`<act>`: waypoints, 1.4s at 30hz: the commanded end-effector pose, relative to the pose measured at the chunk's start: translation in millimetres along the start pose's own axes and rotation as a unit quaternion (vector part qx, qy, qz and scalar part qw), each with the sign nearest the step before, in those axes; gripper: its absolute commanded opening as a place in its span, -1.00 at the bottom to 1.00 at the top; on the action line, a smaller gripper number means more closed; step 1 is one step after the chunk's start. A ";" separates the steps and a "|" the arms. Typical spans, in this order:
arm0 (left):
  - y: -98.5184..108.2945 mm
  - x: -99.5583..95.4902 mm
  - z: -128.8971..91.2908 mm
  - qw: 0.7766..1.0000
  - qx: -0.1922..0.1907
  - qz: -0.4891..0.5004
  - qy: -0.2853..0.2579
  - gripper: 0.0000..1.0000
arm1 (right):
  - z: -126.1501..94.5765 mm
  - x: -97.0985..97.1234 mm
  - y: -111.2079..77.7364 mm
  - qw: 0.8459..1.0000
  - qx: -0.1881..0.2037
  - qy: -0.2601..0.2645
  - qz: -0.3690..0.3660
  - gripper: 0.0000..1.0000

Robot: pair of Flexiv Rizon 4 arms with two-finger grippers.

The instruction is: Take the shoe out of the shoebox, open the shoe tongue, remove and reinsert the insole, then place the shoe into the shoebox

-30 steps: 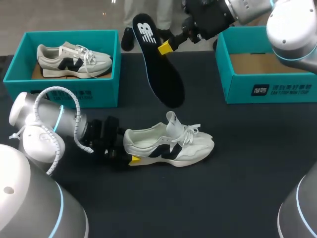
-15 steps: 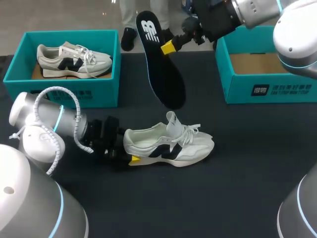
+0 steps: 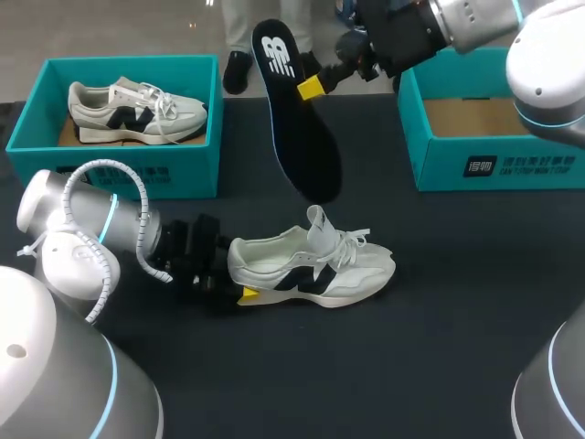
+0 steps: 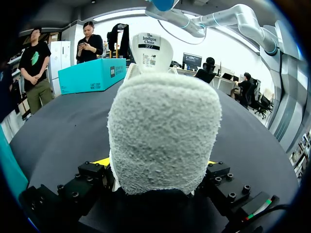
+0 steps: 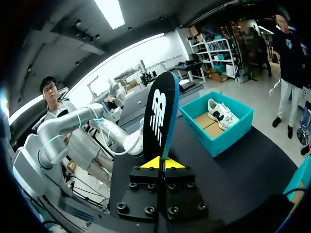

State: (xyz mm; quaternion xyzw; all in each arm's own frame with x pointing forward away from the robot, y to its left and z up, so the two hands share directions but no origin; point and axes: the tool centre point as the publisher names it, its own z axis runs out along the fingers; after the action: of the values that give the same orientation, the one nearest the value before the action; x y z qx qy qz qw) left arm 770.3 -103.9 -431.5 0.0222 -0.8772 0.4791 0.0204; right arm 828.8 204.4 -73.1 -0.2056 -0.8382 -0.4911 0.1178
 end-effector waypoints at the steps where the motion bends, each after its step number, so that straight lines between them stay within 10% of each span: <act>1: 5.4 -0.9 7.8 1.000 -0.002 0.000 -0.001 -1.00 | -11.2 19.5 -12.4 1.000 -0.022 -0.009 0.018 -1.00; 20: 5.4 -0.9 7.8 1.000 -0.002 0.000 -0.001 -1.00 | -31.5 67.0 -6.5 0.997 -0.035 -0.012 0.065 -1.00; 42: 5.4 -0.9 7.8 1.000 -0.002 0.000 -0.001 -1.00 | -53.9 73.7 -27.0 0.993 -0.063 -0.044 0.093 -1.00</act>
State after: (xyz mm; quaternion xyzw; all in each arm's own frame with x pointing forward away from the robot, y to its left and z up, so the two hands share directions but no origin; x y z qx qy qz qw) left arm 770.4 -103.9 -431.6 0.0222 -0.8773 0.4791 0.0205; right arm 771.9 180.2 -36.4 -0.2975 -0.7971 -0.5098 0.1277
